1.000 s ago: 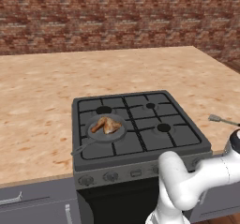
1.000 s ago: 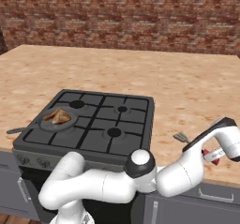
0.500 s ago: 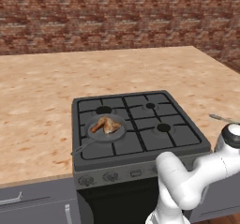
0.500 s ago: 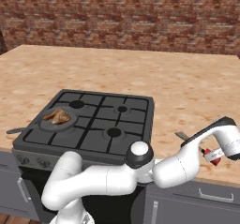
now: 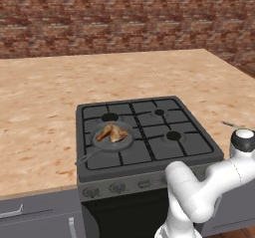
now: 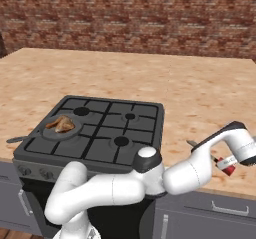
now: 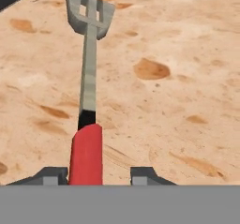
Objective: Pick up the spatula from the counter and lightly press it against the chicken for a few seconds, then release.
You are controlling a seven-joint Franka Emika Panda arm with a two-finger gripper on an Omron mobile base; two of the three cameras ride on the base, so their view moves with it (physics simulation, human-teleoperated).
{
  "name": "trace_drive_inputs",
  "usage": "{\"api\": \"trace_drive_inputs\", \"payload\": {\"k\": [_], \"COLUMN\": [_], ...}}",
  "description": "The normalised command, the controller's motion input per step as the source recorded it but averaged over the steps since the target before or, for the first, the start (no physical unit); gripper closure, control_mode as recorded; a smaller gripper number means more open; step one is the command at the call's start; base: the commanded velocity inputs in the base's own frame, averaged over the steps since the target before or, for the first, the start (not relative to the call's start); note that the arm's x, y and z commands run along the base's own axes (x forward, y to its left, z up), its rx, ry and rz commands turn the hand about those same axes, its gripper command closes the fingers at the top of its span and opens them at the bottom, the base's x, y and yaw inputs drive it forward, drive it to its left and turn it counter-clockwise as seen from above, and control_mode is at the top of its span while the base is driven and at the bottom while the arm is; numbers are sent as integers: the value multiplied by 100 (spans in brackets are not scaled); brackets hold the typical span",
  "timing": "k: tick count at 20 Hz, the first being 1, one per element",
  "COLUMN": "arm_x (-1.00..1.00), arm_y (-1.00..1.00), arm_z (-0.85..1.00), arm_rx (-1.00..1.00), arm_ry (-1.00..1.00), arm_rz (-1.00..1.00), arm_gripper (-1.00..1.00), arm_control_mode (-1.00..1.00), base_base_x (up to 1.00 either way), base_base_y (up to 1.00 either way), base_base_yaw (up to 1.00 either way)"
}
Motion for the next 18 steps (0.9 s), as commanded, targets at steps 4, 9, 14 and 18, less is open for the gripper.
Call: {"api": "trace_drive_inputs", "payload": {"k": [4, 9, 14, 18], "arm_x": [3, -6, -32, -47], "arm_y": [-25, -5, 1, 13], "arm_z": [-5, 15, 31, 38], "arm_rx": [6, 5, 2, 0], "arm_ry": [13, 2, 0, -1], "arm_rz": [10, 13, 14, 14], "arm_gripper": [100, 100, 100, 100], "arm_control_mode": [-100, -100, -100, -100], "base_base_x": [0, 0, 0, 0], "base_base_y": [0, 0, 0, 0], "base_base_yaw": [0, 0, 0, 0]}}
